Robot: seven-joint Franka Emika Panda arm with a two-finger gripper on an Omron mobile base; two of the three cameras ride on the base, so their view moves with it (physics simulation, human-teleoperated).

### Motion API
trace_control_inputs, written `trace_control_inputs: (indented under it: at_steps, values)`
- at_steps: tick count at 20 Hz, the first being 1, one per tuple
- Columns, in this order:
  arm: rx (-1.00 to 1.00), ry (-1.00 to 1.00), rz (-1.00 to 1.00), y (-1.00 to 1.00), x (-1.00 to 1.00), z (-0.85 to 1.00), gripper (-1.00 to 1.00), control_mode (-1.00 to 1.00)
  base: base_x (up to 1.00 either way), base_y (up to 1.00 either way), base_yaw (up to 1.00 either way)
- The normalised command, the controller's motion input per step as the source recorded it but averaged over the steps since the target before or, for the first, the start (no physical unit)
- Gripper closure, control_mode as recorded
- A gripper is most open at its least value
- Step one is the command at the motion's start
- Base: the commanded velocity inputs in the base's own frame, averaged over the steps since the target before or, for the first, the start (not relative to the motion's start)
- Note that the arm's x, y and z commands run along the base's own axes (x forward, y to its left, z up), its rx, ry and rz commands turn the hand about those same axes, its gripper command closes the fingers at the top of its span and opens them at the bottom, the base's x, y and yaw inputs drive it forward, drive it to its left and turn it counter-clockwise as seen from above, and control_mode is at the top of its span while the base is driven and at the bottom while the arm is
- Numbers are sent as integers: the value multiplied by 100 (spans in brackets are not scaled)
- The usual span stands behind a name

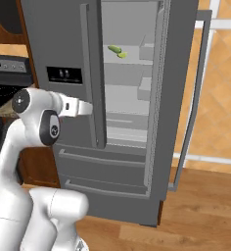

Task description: Grab a lemon wedge from the fridge and one ice cube from the ice bowl, and put them in the glass of lemonade.

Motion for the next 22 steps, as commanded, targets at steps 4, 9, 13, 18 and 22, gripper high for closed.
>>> trace_control_inputs:
  at_steps: [4,9,13,18,22]
  values:
    - [17,45,0,-14,79,32,-100,-100,0,0,0]
    - [16,29,0,-4,42,4,-100,-100,0,0,0]
    - [14,8,0,10,35,-18,-100,-100,0,0,0]
    - [4,2,1,48,70,-16,-100,-100,0,0,0]
    - [-4,0,0,37,54,-16,-100,-100,0,0,0]
